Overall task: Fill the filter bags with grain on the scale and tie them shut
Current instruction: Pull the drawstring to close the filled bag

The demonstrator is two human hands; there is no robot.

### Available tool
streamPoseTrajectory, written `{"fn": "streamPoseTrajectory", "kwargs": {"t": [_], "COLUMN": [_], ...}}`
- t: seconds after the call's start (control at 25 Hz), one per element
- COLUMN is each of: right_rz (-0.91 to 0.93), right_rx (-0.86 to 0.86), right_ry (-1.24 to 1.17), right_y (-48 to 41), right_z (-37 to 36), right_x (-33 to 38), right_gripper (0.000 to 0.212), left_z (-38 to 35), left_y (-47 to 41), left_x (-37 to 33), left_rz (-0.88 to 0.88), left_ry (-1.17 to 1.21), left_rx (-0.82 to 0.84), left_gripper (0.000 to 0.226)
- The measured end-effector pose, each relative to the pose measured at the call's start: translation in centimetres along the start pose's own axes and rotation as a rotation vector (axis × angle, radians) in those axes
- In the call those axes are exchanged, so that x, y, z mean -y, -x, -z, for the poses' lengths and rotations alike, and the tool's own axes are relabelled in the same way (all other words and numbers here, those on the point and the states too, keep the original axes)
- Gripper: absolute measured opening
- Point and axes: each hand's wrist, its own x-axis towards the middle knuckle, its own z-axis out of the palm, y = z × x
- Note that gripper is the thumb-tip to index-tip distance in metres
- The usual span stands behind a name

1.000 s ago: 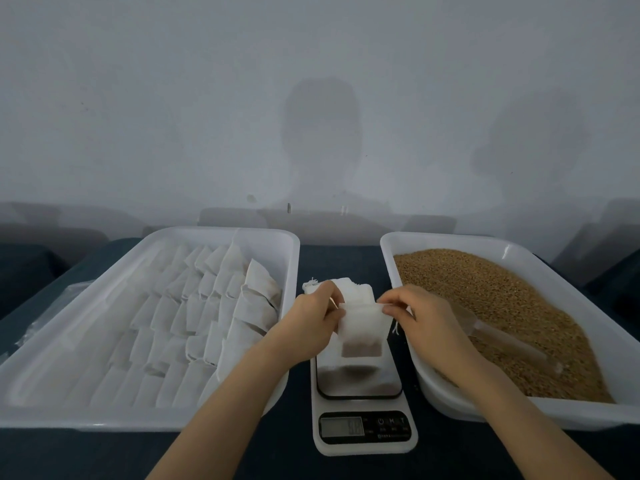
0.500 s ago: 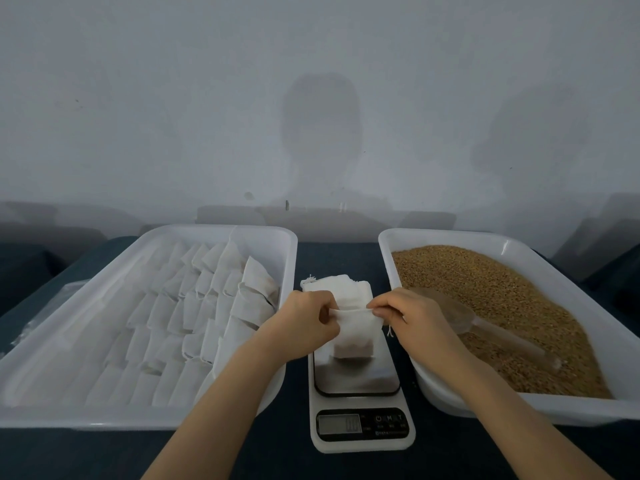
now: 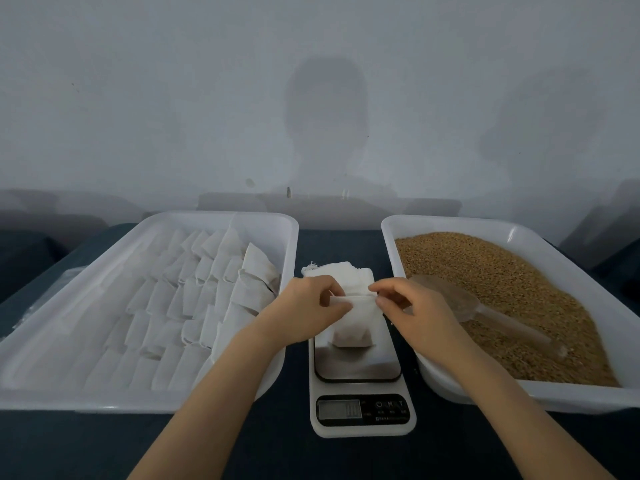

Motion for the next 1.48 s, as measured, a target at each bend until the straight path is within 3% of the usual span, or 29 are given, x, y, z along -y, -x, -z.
{"fn": "streamPoseTrajectory", "kwargs": {"t": [0.4,1.48], "right_rz": [-0.016,-0.021], "right_rx": [-0.009,-0.006], "right_ry": [0.006,0.027], "right_y": [0.24,0.13], "right_z": [0.03,-0.06], "right_x": [0.00,0.16], "right_gripper": [0.020,0.022], "left_z": [0.04,-0.14], "left_y": [0.17,0.09], "left_x": [-0.41,-0.27], "left_rz": [-0.024,-0.007], "left_ry": [0.059,-0.024], "left_rx": [-0.010,0.022], "left_gripper": [0.069,0.073]}}
